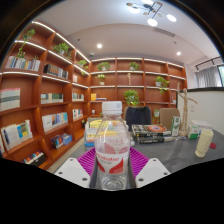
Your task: Pour water
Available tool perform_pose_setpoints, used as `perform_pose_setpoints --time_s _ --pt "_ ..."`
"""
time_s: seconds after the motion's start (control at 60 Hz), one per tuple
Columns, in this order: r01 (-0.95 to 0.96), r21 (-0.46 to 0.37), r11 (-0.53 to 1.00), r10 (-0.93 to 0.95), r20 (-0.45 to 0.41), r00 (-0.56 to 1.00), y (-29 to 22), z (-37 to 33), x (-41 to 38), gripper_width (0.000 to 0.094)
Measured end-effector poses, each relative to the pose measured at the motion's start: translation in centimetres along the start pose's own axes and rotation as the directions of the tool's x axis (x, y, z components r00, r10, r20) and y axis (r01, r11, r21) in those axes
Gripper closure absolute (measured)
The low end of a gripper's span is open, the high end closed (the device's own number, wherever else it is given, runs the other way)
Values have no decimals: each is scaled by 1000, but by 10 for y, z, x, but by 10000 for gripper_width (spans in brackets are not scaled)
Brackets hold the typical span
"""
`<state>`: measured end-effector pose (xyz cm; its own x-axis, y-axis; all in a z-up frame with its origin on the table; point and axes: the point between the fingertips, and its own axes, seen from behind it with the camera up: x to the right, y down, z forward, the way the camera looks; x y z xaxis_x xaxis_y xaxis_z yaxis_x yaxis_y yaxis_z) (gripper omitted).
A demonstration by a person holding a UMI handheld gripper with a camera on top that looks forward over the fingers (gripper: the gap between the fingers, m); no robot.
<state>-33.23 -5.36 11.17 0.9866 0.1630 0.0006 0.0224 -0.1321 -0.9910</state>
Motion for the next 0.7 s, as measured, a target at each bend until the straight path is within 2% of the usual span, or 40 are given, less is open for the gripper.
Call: perform_pose_setpoints --time_s 0.067,0.083,0.183,0.383,0.567,0.7 --pt "1 21 1000 -1 -9 1000 -3 4 2 487" --pt "1 28 1000 -1 -10 1000 -2 3 2 534" --pt "-33 32 999 33 0 999 -2 0 3 590" --pt "-130 5 992 129 7 992 -2 -1 22 591" --pt "-429 -2 903 429 22 903 -10 -1 87 592" --pt "-758 53 651 754 74 653 -38 -1 150 591"
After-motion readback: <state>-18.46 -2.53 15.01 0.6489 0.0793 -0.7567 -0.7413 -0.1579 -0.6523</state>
